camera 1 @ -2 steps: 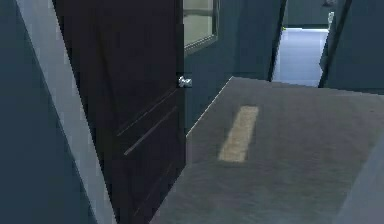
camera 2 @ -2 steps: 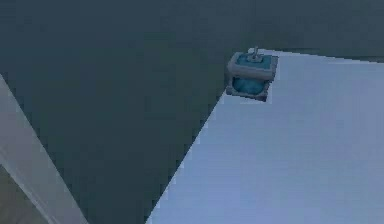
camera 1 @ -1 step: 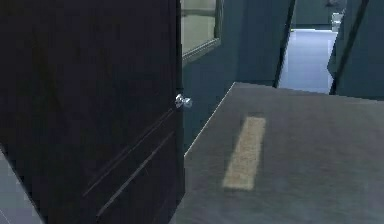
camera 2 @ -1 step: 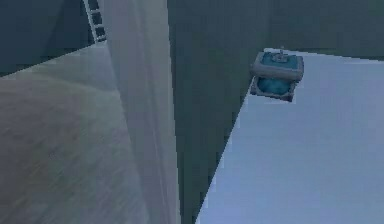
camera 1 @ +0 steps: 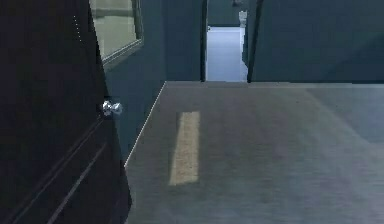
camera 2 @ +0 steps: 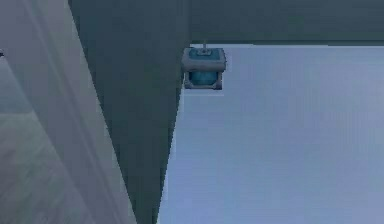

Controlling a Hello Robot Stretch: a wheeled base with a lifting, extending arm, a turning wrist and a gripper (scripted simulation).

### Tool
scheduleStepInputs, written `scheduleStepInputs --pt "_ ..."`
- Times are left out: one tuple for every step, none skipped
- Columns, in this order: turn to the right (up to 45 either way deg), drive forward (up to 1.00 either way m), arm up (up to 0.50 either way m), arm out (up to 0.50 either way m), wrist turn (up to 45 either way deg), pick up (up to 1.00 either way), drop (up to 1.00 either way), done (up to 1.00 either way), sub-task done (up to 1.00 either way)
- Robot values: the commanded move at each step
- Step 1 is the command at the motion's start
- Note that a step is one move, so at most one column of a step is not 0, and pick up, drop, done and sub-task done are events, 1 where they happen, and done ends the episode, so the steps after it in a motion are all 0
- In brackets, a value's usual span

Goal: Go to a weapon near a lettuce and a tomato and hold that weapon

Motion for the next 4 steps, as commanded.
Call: scheduleStepInputs --pt "0.0 0.3 0.0 0.0 0.0 0.0 0.0 0.0 0.0" --pt "45.0 0.0 0.0 0.0 0.0 0.0 0.0 0.0 0.0" --pt "18.0 0.0 0.0 0.0 0.0 0.0 0.0 0.0 0.0" --pt "0.0 1.0 0.0 0.0 0.0 0.0 0.0 0.0 0.0"
